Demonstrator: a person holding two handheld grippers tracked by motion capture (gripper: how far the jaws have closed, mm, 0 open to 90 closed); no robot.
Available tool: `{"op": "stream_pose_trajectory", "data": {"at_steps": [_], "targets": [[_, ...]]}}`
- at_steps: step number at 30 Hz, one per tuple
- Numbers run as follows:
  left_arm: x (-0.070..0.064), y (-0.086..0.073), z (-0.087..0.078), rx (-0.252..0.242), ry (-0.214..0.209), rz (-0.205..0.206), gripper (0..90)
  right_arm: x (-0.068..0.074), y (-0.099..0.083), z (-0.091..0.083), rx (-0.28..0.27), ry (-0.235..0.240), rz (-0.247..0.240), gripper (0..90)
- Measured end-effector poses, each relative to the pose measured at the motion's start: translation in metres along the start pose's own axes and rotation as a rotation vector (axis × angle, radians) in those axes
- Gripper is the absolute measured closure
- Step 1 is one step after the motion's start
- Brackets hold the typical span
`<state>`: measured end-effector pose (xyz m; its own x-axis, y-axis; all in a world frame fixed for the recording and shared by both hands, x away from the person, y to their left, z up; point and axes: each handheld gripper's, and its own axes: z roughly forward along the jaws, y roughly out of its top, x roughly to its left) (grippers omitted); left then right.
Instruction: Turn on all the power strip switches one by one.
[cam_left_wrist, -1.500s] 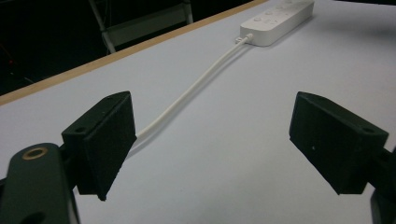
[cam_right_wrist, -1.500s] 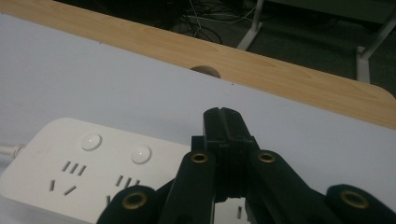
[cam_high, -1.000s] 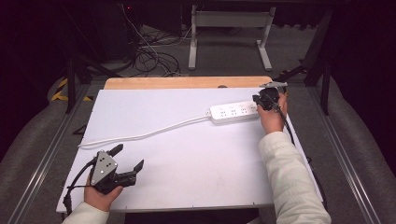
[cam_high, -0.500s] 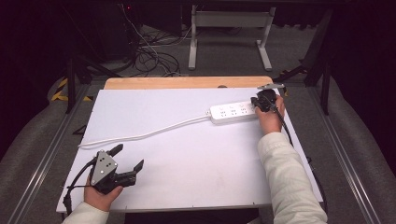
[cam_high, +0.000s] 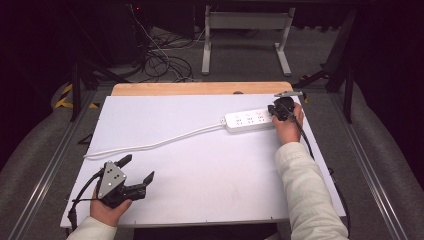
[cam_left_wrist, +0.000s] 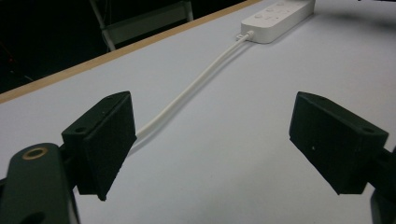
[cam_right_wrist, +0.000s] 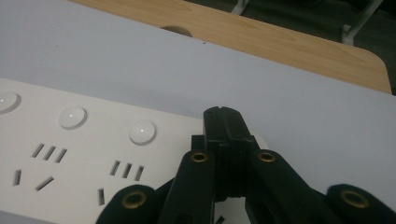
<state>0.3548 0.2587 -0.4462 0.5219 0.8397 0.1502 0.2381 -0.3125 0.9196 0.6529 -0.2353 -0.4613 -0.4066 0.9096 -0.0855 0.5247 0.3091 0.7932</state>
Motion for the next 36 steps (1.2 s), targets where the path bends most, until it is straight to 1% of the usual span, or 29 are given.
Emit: {"op": "stream_pose_trajectory", "data": {"at_steps": [2, 3, 4, 6, 9, 14, 18, 21, 27, 32, 34, 35, 36], "targets": [[0.000, 0.000, 0.000, 0.000, -0.001, 0.000, 14.9, 0.001, 0.000, 0.001, -0.001, 0.010, -0.004, 90.0], [0.000, 0.000, 0.000, 0.000, -0.001, -0.001, 14.9, 0.003, 0.001, 0.002, 0.002, 0.011, -0.018, 90.0], [0.000, 0.000, 0.000, 0.002, -0.001, 0.003, 14.9, 0.005, 0.001, 0.002, 0.003, 0.009, -0.035, 90.0], [0.000, 0.000, 0.000, 0.000, -0.002, -0.001, 14.9, 0.008, 0.002, 0.003, 0.004, -0.004, -0.042, 90.0], [0.000, 0.000, -0.001, -0.001, -0.002, -0.004, 14.9, 0.006, 0.002, 0.004, 0.001, 0.000, -0.014, 90.0], [0.001, -0.001, -0.001, 0.000, -0.001, -0.004, 14.9, 0.004, 0.001, 0.004, -0.005, 0.010, 0.005, 90.0], [0.001, -0.001, -0.001, -0.001, 0.000, 0.000, 14.9, 0.001, -0.001, 0.004, -0.018, 0.025, 0.046, 90.0], [0.001, -0.001, -0.001, 0.001, -0.001, -0.005, 14.9, 0.001, -0.002, 0.004, -0.024, 0.025, 0.053, 90.0], [0.001, -0.001, -0.001, 0.000, -0.001, -0.003, 14.9, -0.004, -0.007, 0.004, -0.045, 0.058, 0.123, 90.0], [0.001, -0.001, -0.001, 0.001, 0.000, 0.001, 14.9, -0.005, -0.008, 0.005, -0.049, 0.062, 0.158, 90.0], [0.001, -0.001, -0.001, 0.000, -0.001, 0.001, 14.9, -0.006, -0.009, 0.005, -0.049, 0.065, 0.164, 90.0], [0.001, -0.001, -0.001, 0.000, -0.002, -0.007, 14.9, -0.006, -0.009, 0.005, -0.048, 0.064, 0.169, 90.0], [0.001, -0.001, -0.001, -0.001, 0.000, -0.004, 14.9, -0.005, -0.009, 0.005, -0.046, 0.057, 0.172, 90.0]]}}
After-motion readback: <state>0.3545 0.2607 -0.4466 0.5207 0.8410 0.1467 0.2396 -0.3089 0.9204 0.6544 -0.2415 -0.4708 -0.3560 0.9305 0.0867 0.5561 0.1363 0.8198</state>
